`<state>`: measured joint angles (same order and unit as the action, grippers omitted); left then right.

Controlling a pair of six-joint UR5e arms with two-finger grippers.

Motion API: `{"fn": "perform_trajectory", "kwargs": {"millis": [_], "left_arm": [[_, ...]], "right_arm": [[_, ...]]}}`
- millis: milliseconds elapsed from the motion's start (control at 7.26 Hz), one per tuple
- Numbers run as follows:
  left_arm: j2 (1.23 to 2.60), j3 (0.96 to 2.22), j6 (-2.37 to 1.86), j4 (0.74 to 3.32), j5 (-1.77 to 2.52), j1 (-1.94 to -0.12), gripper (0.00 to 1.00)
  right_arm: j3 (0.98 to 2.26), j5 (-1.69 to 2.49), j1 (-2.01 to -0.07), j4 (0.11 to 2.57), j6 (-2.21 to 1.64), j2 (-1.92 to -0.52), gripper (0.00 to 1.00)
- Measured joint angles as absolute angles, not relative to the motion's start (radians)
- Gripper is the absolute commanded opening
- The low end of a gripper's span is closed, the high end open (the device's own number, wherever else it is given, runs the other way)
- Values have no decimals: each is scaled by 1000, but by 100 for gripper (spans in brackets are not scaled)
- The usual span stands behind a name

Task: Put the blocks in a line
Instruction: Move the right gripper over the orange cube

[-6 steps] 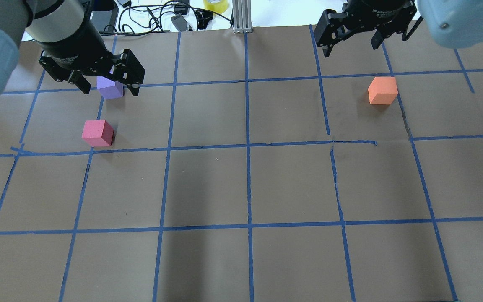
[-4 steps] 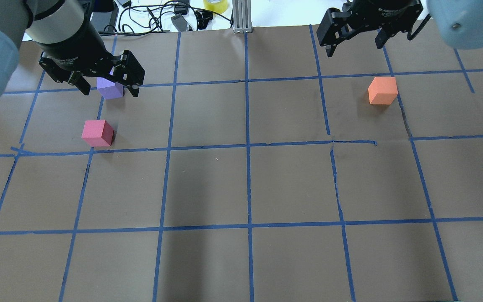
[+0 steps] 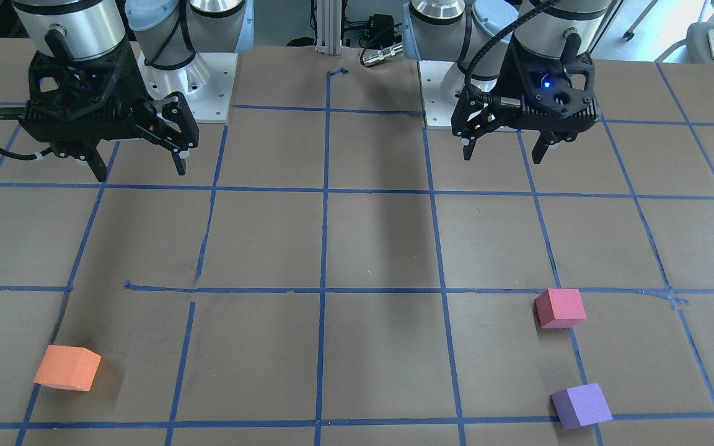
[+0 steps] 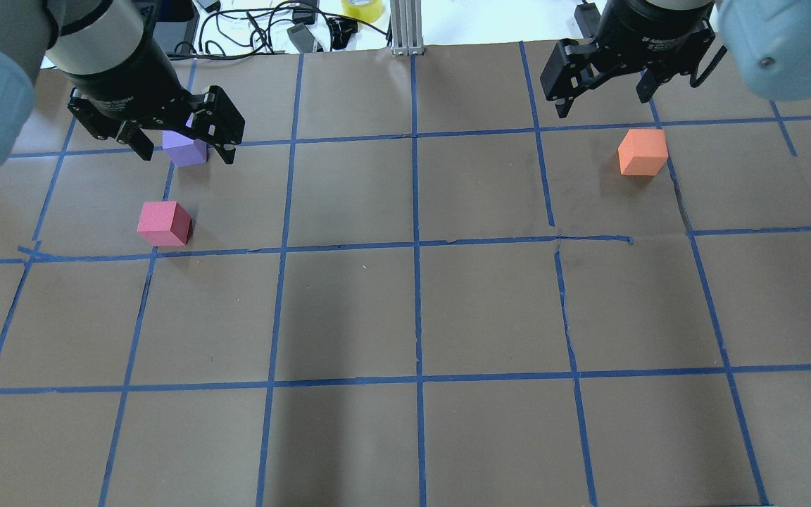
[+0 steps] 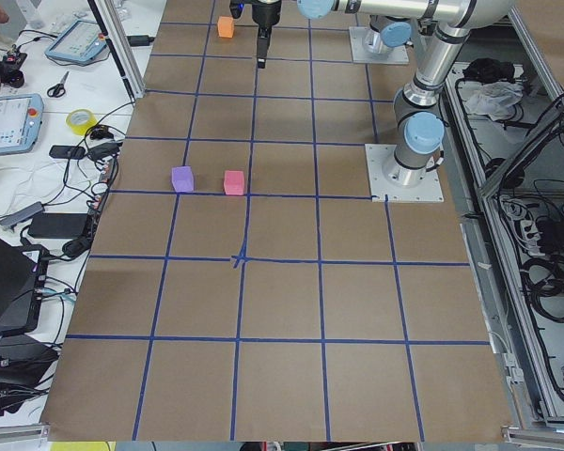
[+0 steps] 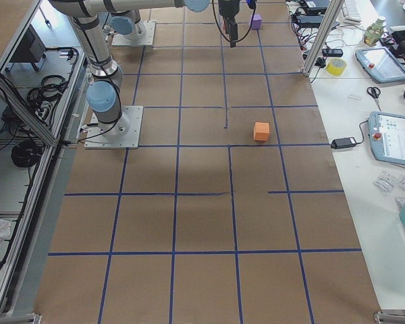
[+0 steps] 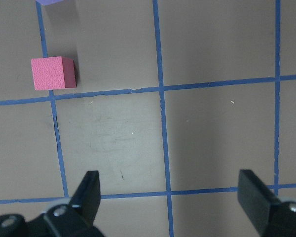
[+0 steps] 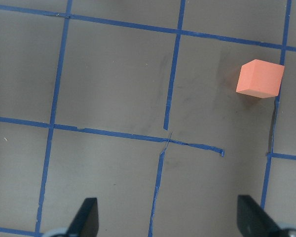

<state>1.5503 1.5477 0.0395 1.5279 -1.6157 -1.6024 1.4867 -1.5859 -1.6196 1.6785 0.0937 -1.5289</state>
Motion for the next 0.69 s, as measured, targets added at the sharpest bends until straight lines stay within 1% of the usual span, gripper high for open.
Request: {"fn": "perform_trajectory", "kwargs": {"millis": [275,689], "left_arm": [[1550,1548,40,1528,-1616,-1603,100],[1550,1550,40,1528,-1615,-1605,100]], "right_arm": [[1483,-1580,-1599,1680,81,-1520,100],[1463,-1571,-1502,1679,81,-1500,100]]}}
